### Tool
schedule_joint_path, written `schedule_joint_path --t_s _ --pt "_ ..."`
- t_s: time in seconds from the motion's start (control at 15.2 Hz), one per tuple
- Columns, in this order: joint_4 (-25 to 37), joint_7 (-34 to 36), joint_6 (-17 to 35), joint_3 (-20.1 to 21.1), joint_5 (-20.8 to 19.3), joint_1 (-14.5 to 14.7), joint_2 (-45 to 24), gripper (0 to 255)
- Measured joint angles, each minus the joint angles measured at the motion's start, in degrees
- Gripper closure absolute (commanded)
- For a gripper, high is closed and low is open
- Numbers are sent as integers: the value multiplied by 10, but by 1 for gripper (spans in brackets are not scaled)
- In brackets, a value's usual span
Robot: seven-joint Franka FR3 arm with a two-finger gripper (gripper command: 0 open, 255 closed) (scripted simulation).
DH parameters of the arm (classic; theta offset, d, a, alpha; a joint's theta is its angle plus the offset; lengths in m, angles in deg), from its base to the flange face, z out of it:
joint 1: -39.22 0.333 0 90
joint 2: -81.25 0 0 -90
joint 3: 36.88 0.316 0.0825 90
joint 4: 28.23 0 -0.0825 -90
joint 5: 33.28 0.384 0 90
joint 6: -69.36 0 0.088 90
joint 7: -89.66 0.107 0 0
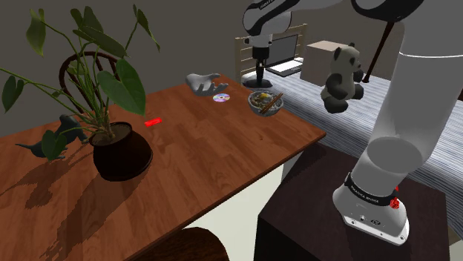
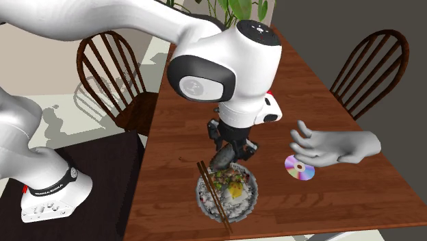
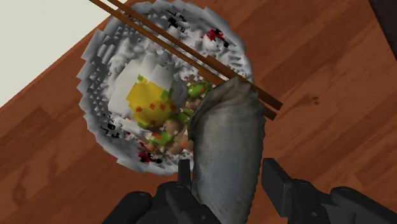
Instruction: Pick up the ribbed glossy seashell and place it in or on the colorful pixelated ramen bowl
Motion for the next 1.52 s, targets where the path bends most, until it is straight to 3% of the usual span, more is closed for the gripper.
schedule_joint_path --t_s 0.33,1.06,1.52 --pt "6 -51 1 -20 3 -30 -12 255" --pt "-39 -68 78 -17 18 -34 -46 255" --pt "-44 -70 86 -17 19 -34 -49 255"
